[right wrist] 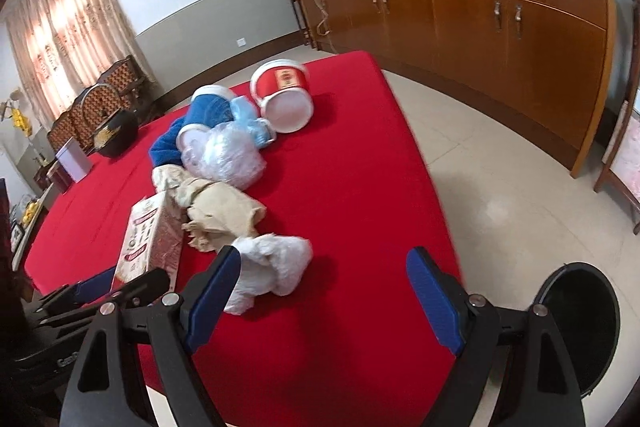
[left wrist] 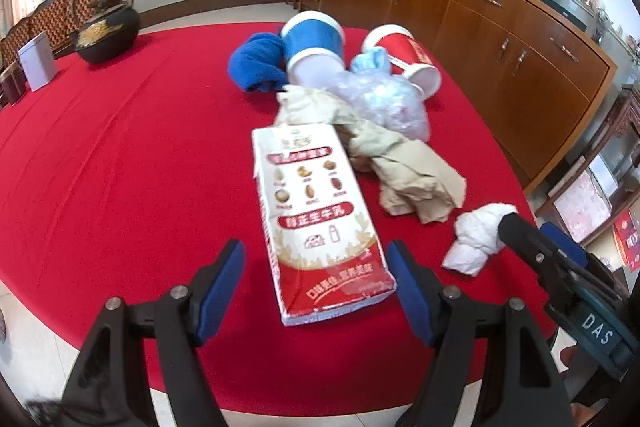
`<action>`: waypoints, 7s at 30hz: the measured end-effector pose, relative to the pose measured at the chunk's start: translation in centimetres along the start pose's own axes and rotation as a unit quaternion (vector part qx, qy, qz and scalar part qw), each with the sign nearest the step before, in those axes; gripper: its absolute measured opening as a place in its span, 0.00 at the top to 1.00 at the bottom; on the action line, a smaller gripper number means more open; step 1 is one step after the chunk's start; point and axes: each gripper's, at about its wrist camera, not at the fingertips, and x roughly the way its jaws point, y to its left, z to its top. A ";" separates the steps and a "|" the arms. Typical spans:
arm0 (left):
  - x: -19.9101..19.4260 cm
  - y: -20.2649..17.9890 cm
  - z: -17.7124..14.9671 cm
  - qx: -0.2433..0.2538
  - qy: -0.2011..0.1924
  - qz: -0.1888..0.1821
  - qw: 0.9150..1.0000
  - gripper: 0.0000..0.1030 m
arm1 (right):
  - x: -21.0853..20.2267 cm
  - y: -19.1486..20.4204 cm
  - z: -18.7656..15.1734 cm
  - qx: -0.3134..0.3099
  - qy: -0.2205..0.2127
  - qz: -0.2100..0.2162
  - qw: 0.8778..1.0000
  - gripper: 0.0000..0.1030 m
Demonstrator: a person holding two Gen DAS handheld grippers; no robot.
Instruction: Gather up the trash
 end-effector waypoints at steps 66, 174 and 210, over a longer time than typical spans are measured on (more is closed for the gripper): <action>-6.9 -7.1 -2.8 0.069 -0.050 -0.066 0.994 0.51 | -9.7 -3.2 -2.0 0.008 -0.046 -0.006 0.999 0.52; -8.1 -2.3 2.1 0.011 -0.069 -0.011 0.997 0.34 | -8.6 -0.5 1.9 -0.014 -0.064 -0.024 0.998 0.22; 6.0 -1.1 13.8 -0.005 -0.011 -0.006 1.000 0.34 | 14.2 3.9 17.2 -0.058 0.023 0.025 0.998 0.21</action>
